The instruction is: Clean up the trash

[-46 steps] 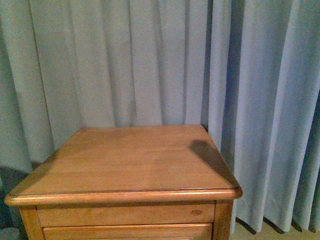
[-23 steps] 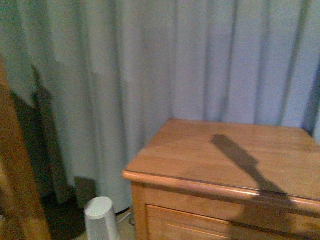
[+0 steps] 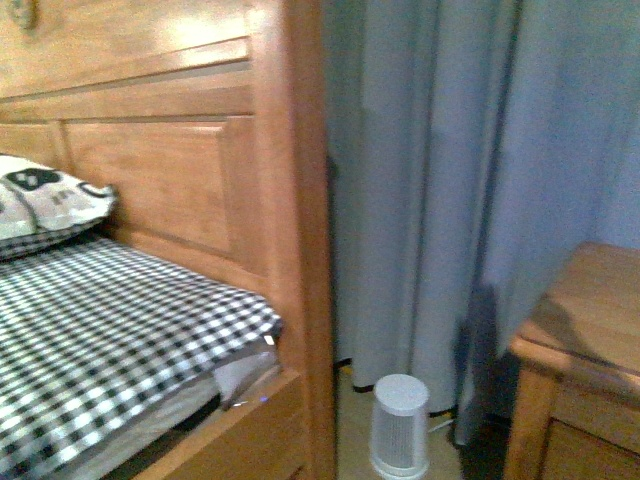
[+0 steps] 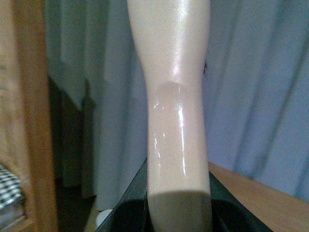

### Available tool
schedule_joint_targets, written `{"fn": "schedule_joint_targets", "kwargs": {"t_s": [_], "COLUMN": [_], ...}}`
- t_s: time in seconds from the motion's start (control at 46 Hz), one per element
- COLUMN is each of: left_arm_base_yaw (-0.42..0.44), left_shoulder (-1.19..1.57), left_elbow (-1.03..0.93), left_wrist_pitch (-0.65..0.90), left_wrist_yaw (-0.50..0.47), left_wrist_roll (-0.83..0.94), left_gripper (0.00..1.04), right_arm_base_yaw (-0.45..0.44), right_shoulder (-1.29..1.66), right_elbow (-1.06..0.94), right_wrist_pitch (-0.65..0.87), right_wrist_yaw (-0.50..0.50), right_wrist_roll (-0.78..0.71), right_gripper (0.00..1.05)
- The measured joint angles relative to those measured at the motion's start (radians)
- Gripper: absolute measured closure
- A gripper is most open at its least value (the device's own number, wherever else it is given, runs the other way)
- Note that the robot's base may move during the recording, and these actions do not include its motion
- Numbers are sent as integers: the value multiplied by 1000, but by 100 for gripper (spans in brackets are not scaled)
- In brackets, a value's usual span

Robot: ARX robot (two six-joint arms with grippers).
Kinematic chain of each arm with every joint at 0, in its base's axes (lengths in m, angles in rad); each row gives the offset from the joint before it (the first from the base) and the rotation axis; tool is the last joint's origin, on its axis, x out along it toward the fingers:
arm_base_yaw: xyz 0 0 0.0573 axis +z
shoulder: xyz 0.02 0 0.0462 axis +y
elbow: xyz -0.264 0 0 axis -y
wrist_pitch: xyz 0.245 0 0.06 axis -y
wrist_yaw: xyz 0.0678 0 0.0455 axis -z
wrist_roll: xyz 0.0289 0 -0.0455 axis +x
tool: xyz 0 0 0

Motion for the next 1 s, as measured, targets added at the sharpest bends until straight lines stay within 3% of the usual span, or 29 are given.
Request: {"fn": "schedule_joint_targets", "kwargs": {"t_s": [1.0], "left_arm_base_yaw": [3], "left_shoulder": [-6], "left_elbow": [0], "left_wrist_pitch": [0], "left_wrist_yaw": [-21], "left_wrist_roll": [-2], "left_gripper": [77], "right_arm_base_yaw": [4], "right_shoulder": [6], "right_elbow": [0], "right_wrist_pitch": [0], "right_wrist_yaw": [-11], "right_wrist_roll": [-1], "right_gripper": [86]}}
